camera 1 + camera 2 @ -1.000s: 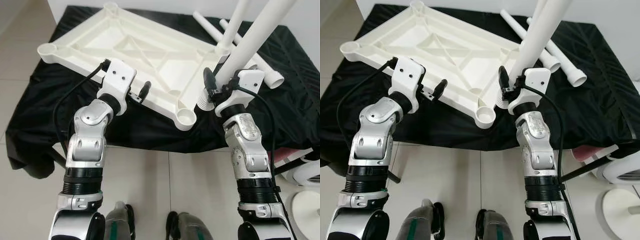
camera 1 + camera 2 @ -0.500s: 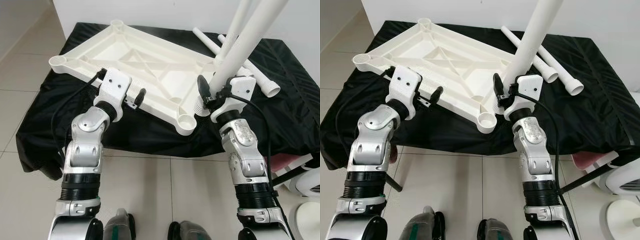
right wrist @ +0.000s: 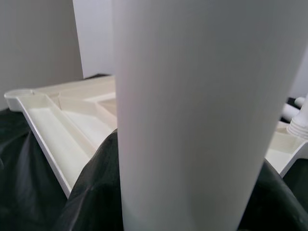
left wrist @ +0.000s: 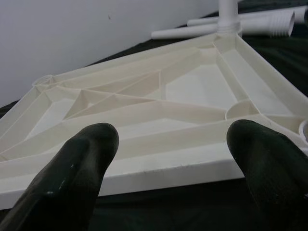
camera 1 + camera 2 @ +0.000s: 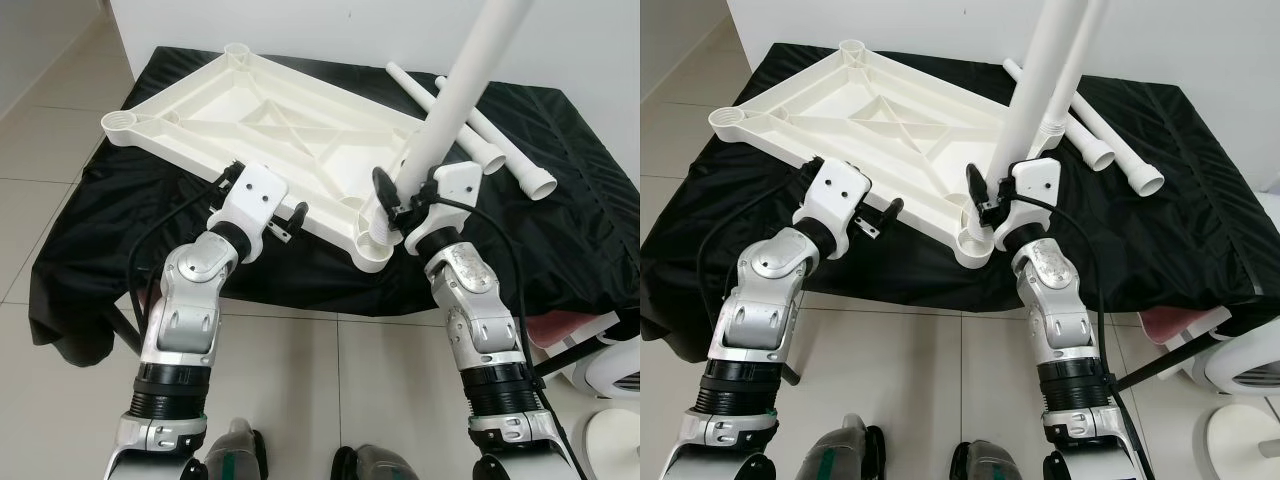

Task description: Building children table

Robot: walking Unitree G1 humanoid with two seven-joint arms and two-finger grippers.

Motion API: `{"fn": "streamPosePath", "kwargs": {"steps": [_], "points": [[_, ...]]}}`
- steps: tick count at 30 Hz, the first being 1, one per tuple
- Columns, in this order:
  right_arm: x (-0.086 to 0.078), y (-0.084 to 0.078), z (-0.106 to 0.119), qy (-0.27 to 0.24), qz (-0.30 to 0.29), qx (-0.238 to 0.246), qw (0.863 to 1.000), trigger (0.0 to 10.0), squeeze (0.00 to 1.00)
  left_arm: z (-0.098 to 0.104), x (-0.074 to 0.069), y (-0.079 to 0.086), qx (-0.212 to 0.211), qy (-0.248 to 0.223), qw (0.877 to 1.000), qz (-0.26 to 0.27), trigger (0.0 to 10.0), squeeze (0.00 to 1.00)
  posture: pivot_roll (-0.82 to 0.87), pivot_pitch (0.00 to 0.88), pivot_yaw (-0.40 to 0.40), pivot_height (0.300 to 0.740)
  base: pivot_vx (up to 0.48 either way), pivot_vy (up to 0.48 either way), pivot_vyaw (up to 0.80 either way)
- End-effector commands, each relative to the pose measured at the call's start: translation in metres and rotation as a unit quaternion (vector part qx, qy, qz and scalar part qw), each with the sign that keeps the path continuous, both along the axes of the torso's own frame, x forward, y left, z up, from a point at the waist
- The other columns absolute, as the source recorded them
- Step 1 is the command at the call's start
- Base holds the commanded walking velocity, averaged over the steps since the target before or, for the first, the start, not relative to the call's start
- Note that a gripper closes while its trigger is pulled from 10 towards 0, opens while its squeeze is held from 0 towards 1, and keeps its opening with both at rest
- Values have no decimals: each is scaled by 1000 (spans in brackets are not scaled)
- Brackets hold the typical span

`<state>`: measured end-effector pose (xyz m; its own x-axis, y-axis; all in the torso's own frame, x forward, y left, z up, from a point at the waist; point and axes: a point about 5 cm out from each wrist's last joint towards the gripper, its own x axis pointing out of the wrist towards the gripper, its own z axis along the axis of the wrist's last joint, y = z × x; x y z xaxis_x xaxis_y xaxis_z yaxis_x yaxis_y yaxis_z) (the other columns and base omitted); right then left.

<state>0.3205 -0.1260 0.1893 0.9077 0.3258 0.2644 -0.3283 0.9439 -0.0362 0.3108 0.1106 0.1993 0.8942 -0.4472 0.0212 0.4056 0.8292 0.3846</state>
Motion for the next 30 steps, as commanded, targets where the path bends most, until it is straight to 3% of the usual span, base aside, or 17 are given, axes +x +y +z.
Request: {"fn": "streamPosePath", "kwargs": {"steps": [1, 6, 12, 16, 20, 30], "points": [[2, 0, -2, 3, 3, -11, 1000, 10000, 0, 1, -1, 6, -24, -12, 998, 52, 10000, 0, 85, 62, -74, 740, 0, 0, 0], [4, 0, -4, 7, 7, -15, 1000, 10000, 0, -2, -4, 3, -12, -7, 999, 36, 10000, 0, 92, 68, -85, 740, 0, 0, 0], [11, -2, -1, -2, 8, -27, 1000, 10000, 0, -9, -23, -9, -10, 5, 998, -55, 10000, 0, 109, 82, -100, 740, 0, 0, 0], [12, -2, 0, -7, 9, -31, 999, 10000, 0, -9, -28, -11, -12, 7, 997, -75, 10000, 0, 111, 84, -103, 740, 0, 0, 0], [16, 2, 2, -9, 35, -32, 999, 10000, 0, -3, -38, -21, -40, 7, 992, -119, 10000, 0, 113, 80, -113, 740, 0, 0, 0], [16, 2, 2, -11, 67, -7, 998, 10000, 0, 1, -52, -25, -53, 11, 983, -177, 10000, 0, 108, 89, -114, 740, 0, 0, 0]]}}
